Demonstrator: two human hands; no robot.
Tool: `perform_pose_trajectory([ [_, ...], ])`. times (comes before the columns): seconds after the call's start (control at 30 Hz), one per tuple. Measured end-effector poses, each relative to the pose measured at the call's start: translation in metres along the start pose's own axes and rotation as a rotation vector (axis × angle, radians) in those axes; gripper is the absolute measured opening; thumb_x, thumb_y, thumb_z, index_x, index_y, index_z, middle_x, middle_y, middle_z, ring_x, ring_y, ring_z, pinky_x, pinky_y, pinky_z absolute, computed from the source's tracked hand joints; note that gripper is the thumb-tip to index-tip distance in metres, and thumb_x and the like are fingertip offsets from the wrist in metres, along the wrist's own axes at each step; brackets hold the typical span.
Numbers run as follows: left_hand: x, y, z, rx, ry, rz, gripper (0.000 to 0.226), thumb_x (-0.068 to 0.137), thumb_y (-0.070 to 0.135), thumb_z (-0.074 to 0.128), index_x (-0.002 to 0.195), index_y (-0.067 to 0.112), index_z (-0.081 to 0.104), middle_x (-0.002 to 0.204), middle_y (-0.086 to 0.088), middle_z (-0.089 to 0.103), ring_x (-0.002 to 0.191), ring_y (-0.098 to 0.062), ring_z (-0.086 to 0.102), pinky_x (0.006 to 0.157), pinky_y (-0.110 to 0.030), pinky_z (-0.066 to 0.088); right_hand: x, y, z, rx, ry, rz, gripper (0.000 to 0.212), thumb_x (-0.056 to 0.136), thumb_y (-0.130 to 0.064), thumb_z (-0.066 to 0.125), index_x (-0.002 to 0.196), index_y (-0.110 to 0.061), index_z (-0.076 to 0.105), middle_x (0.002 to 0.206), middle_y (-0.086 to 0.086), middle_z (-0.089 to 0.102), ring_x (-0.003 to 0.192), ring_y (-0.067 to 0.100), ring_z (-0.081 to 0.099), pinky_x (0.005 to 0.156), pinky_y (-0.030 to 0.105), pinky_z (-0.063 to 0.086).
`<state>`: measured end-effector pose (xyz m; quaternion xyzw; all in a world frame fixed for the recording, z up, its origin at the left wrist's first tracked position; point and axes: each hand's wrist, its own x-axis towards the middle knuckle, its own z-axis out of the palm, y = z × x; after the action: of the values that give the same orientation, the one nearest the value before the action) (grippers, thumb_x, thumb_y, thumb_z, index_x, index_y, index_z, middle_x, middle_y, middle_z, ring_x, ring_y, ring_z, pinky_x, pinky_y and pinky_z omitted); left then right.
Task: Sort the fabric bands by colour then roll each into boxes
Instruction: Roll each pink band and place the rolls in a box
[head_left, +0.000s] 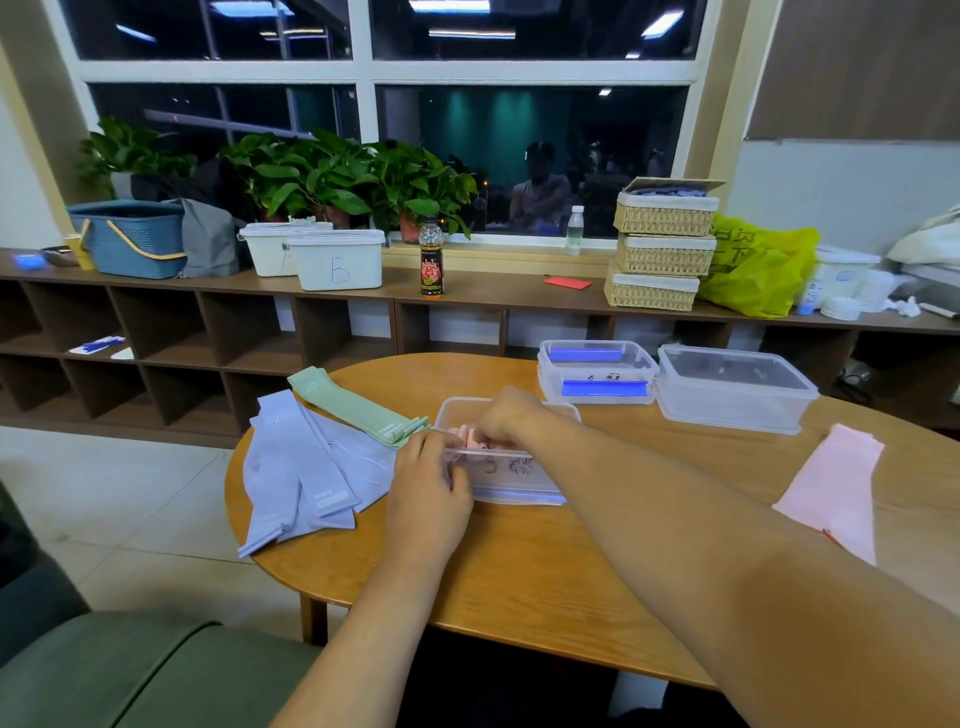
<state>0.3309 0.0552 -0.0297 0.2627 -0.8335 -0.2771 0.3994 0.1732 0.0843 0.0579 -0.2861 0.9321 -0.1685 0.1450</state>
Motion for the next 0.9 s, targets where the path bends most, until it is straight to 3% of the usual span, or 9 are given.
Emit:
perform_pose_trajectory([
  [0.13, -0.001, 0.001, 0.000, -0.003, 0.002, -0.001, 0.022, 0.101, 0.016, 0.061, 0.118, 0.029, 0.059, 0.121, 0.017, 0.048, 0.116, -0.004, 0.045, 0.093, -0.024, 0.046, 0.004, 0.002, -0.001, 0.021, -0.023, 0.023, 0.020, 0.093, -0.028, 0.079, 0.091, -0.014, 0.065, 0.098, 0.010, 0.071, 0.085, 0.020, 0.068, 0.078, 0.033, 0.057],
  [0.27, 0.000, 0.001, 0.000, 0.011, -0.009, -0.011, 0.023, 0.102, 0.019, 0.060, 0.121, 0.031, 0.058, 0.122, 0.018, 0.047, 0.115, -0.001, 0.043, 0.092, -0.022, 0.046, 0.006, 0.005, -0.002, 0.046, -0.079, 0.048, 0.033, 0.094, -0.033, 0.079, 0.115, -0.010, 0.069, 0.114, 0.011, 0.072, 0.107, 0.024, 0.070, 0.098, 0.038, 0.057],
  [0.4, 0.000, 0.001, 0.000, 0.017, -0.009, -0.006, 0.021, 0.102, 0.020, 0.060, 0.120, 0.031, 0.057, 0.122, 0.017, 0.048, 0.113, 0.001, 0.042, 0.090, -0.020, 0.045, 0.005, 0.004, -0.004, 0.050, -0.126, 0.053, 0.026, 0.099, -0.034, 0.074, 0.109, -0.011, 0.067, 0.113, 0.008, 0.068, 0.109, 0.023, 0.067, 0.098, 0.035, 0.052],
  [0.5, 0.000, 0.000, 0.000, 0.013, -0.009, -0.003, 0.021, 0.102, 0.020, 0.060, 0.119, 0.031, 0.057, 0.122, 0.017, 0.048, 0.113, -0.001, 0.044, 0.089, -0.020, 0.044, 0.007, 0.005, -0.001, 0.023, -0.147, 0.038, 0.021, 0.097, -0.033, 0.075, 0.098, -0.013, 0.068, 0.111, 0.008, 0.071, 0.100, 0.021, 0.066, 0.095, 0.034, 0.054],
  [0.6, 0.000, -0.002, 0.001, 0.022, 0.006, 0.021, 0.020, 0.101, 0.020, 0.061, 0.117, 0.031, 0.057, 0.120, 0.016, 0.049, 0.115, -0.005, 0.045, 0.090, -0.024, 0.047, 0.004, 0.005, -0.004, -0.051, -0.034, -0.028, 0.022, 0.091, -0.034, 0.081, 0.094, -0.016, 0.068, 0.105, 0.008, 0.074, 0.097, 0.022, 0.071, 0.091, 0.036, 0.059],
  [0.67, 0.000, -0.002, 0.002, 0.046, 0.025, 0.055, 0.020, 0.100, 0.020, 0.062, 0.117, 0.030, 0.058, 0.121, 0.015, 0.052, 0.116, -0.006, 0.044, 0.094, -0.029, 0.050, 0.002, 0.006, -0.010, -0.060, 0.030, -0.069, 0.021, 0.093, -0.035, 0.077, 0.087, -0.017, 0.067, 0.095, 0.007, 0.073, 0.090, 0.022, 0.071, 0.081, 0.034, 0.058],
  [0.77, -0.001, 0.001, 0.001, 0.134, 0.045, 0.125, 0.026, 0.097, 0.020, 0.065, 0.120, 0.029, 0.059, 0.126, 0.012, 0.056, 0.121, -0.010, 0.046, 0.101, -0.031, 0.049, -0.005, 0.021, -0.021, 0.063, 0.117, -0.139, 0.019, 0.090, -0.031, 0.076, 0.079, -0.017, 0.070, 0.082, 0.003, 0.072, 0.079, 0.021, 0.068, 0.067, 0.032, 0.054],
  [0.9, -0.011, 0.014, 0.006, 0.175, 0.018, 0.357, 0.025, 0.091, 0.015, 0.064, 0.114, 0.027, 0.063, 0.124, 0.010, 0.060, 0.125, -0.016, 0.052, 0.106, -0.034, 0.046, -0.042, 0.071, -0.030, 0.360, 0.228, -0.304, 0.012, 0.089, -0.028, 0.079, 0.081, -0.020, 0.081, 0.085, -0.005, 0.077, 0.086, 0.013, 0.070, 0.077, 0.031, 0.057],
])
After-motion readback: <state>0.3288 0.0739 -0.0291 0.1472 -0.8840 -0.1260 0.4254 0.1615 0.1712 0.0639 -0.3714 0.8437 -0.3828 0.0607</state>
